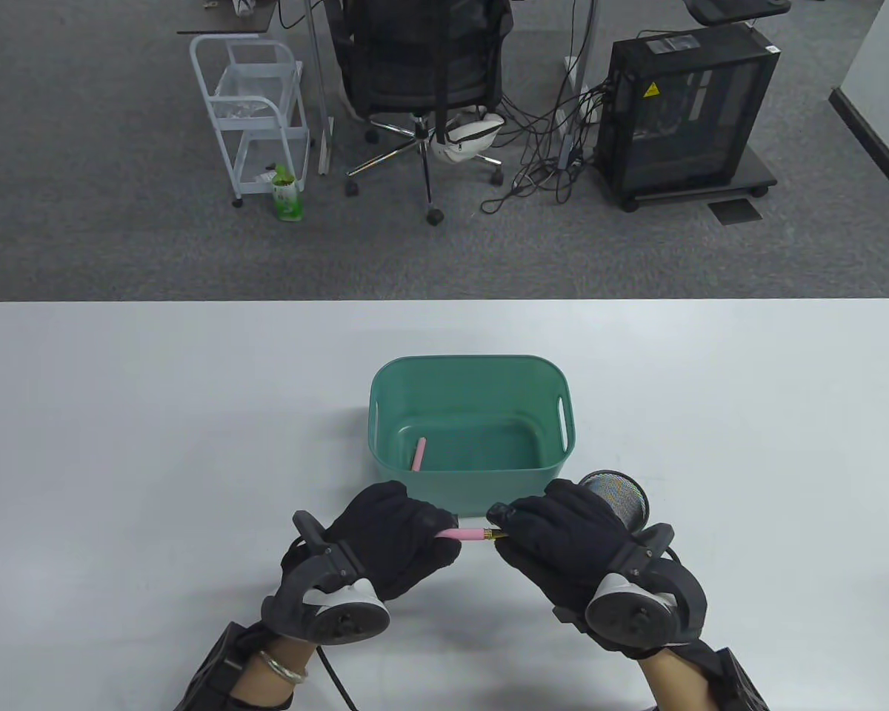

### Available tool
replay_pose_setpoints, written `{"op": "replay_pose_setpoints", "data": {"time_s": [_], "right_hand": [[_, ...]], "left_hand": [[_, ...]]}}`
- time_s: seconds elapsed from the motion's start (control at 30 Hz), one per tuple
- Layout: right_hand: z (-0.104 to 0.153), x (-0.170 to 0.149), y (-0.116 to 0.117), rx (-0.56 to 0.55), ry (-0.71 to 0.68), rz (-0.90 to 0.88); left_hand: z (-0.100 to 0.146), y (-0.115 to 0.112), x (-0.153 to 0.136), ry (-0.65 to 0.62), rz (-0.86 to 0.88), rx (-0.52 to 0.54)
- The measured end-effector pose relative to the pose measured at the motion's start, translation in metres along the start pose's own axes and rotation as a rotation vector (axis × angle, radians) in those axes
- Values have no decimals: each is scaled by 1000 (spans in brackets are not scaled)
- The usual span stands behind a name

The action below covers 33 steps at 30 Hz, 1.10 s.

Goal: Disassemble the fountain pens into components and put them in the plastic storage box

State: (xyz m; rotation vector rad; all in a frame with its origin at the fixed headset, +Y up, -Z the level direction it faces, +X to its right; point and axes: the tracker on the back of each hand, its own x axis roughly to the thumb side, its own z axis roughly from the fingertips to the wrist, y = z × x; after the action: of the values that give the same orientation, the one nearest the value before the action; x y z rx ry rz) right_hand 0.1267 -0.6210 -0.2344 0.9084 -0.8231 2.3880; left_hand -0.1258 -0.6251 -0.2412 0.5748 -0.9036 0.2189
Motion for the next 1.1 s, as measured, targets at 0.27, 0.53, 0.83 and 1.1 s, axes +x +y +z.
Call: {"op": "replay_pose_setpoints", "data": {"time_s": [0.27,0.53,0.83,1.1], "right_hand": [[0,0,0,0,-1,1],[0,0,0,-1,-1,1],[0,0,0,-3,2,2],[0,0,-1,-5,1,0]], "left_hand": [[0,0,0,-2,4,-1],[1,0,-3,4,21,-6],[1,0,-1,14,-15,-12],[0,0,1,8,-25,4]]}}
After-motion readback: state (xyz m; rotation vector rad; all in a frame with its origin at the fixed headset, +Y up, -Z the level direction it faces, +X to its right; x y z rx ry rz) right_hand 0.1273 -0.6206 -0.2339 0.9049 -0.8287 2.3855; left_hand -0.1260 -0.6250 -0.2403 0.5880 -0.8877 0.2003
